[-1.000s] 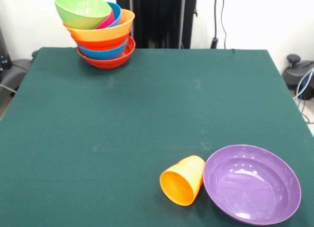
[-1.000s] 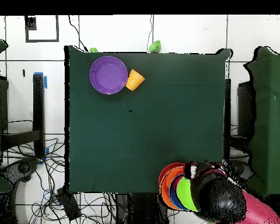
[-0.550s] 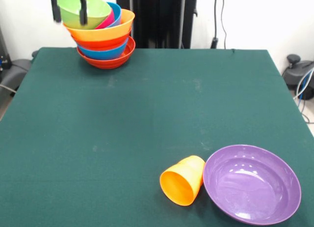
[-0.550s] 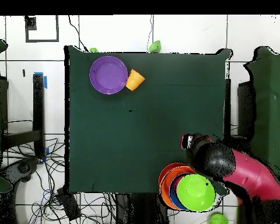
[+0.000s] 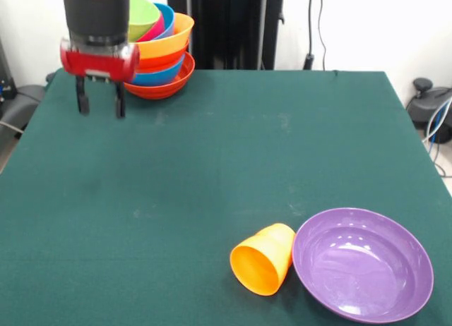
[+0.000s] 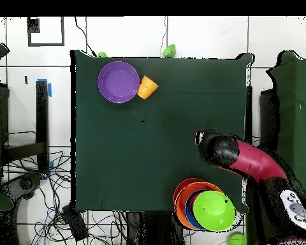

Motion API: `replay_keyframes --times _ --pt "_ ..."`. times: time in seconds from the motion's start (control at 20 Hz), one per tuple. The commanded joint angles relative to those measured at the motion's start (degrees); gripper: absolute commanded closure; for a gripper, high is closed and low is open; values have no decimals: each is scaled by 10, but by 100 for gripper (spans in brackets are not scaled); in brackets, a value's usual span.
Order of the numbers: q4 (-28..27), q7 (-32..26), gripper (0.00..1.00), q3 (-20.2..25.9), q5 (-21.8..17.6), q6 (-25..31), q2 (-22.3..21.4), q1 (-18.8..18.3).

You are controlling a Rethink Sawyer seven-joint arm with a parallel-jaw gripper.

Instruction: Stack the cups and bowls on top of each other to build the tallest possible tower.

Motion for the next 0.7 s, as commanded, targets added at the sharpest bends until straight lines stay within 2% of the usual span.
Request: replay_keyframes --times 0.05,0.2,0.25,0.4,0.45,0.65,0.7 --pt "-89 59 0 -7 -33 -17 103 42" --pt "-118 57 0 -12 -16 24 114 67" --pt "-131 63 0 -21 -15 21 117 81" --pt "-162 95 0 -54 9 72 116 127" --pt "-174 94 0 -52 17 88 118 132" --pt "-203 83 0 -30 32 73 143 127" --pt "-211 82 0 -30 36 86 149 129"
